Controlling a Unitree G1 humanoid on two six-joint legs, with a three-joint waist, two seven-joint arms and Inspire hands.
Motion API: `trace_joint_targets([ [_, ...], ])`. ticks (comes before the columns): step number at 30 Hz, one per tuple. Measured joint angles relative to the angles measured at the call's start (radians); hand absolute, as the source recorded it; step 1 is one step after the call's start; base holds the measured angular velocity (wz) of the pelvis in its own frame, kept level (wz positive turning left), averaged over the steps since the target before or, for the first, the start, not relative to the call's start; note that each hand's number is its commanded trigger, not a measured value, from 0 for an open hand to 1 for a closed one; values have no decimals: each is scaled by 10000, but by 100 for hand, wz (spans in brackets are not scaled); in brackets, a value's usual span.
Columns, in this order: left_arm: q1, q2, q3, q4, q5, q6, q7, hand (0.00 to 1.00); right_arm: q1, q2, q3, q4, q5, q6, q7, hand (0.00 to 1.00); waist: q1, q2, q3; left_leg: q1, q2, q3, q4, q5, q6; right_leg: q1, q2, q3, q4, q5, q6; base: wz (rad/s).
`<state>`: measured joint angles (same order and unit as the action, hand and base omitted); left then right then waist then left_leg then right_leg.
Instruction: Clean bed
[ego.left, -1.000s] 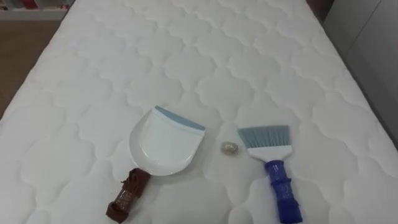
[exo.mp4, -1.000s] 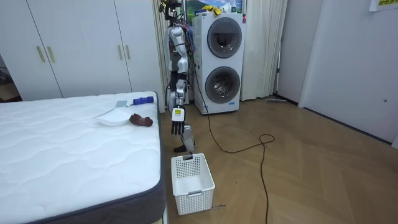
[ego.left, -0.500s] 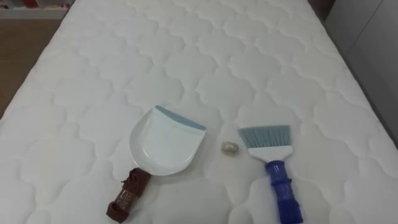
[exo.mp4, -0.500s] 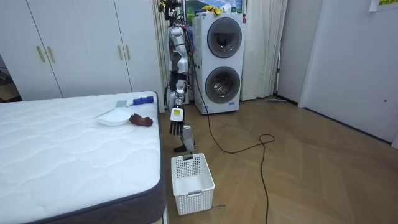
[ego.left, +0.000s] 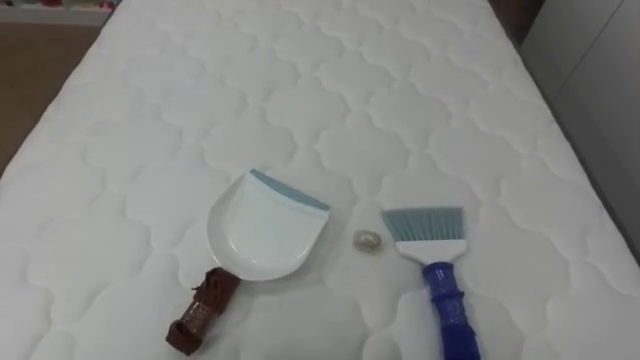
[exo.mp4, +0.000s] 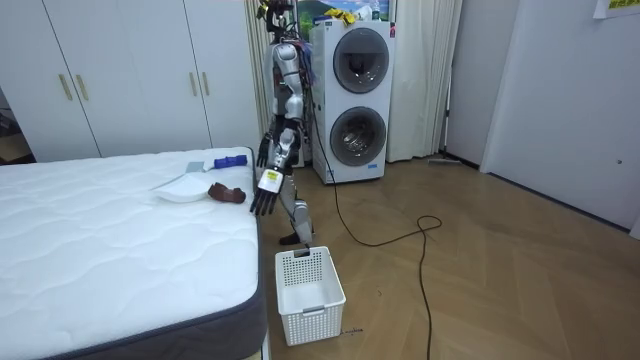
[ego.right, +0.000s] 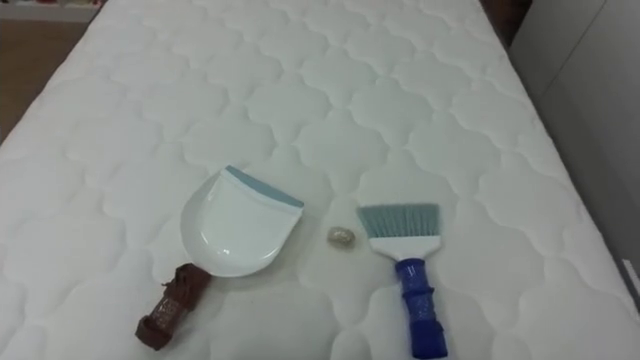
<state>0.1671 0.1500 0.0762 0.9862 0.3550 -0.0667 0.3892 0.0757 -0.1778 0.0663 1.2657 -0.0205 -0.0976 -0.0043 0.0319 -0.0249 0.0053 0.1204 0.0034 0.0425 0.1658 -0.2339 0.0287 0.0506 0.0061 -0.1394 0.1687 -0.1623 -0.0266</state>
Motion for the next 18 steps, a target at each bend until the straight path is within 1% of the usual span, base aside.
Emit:
trace_joint_targets([
  [1,2,1,6,-213,4,-73,83,0,2,3,-1,0,1,-16,11,0,0,-4,-16,-39,-7,1,6,0,0,-3,0,-1,-4,0,0,0],
  [2,-1,1,5,-657,14,-252,263,0,-15,3,-5,0,-14,-40,38,0,12,-13,-34,-53,-15,2,4,0,0,-3,5,4,-5,7,-1,0],
  [3,-5,2,3,-958,19,-464,434,0,-27,2,-6,1,-42,-82,54,0,9,0,-28,-55,-14,6,4,0,0,2,10,-12,-13,17,-4,0],
  [4,-9,3,1,-1053,19,-557,507,0,-26,2,-6,0,-57,-114,64,0,10,-12,-46,-58,-12,9,2,0,0,10,12,-15,-12,17,-4,-4],
  [5,-19,-14,-9,-1251,25,-656,642,0,-26,9,-6,0,-58,-152,74,0,-9,19,-55,-54,-11,21,0,0,0,12,28,1,-13,17,-4,-3],
  [7,-70,-37,-20,-1614,43,-703,721,0,-22,7,-1,6,67,-169,101,0,-12,19,-55,-45,-6,10,-1,0,0,-3,58,-1,-15,21,-8,0],
  [9,-108,-32,-42,-1964,39,-861,832,0,-10,8,8,1,280,-169,200,0,-8,18,-57,-24,4,-9,-2,0,0,1,82,4,-8,27,-16,0],
  [10,-107,-32,-74,-2079,38,-865,840,0,-10,7,7,1,286,-169,227,0,-11,19,-56,-24,4,-11,-1,0,0,1,82,2,-7,27,-17,0],
  [12,-143,-11,-441,-2340,-10,-942,910,0,-6,-41,37,-2,367,-168,367,0,-44,30,-47,-15,12,21,-1,0,0,7,81,7,0,30,-19,0],
  [15,-243,-38,-840,-2370,-5,-1017,900,0,-9,-89,174,-43,457,-168,499,0,-48,33,-37,-20,37,27,-1,1,0,5,27,4,3,47,-29,0],
  [18,-242,-46,-1031,-2368,-22,-1069,866,0,-7,-99,259,-55,546,-168,531,0,-107,23,-25,-30,22,40,0,0,0,6,37,10,16,54,-41,0],
])
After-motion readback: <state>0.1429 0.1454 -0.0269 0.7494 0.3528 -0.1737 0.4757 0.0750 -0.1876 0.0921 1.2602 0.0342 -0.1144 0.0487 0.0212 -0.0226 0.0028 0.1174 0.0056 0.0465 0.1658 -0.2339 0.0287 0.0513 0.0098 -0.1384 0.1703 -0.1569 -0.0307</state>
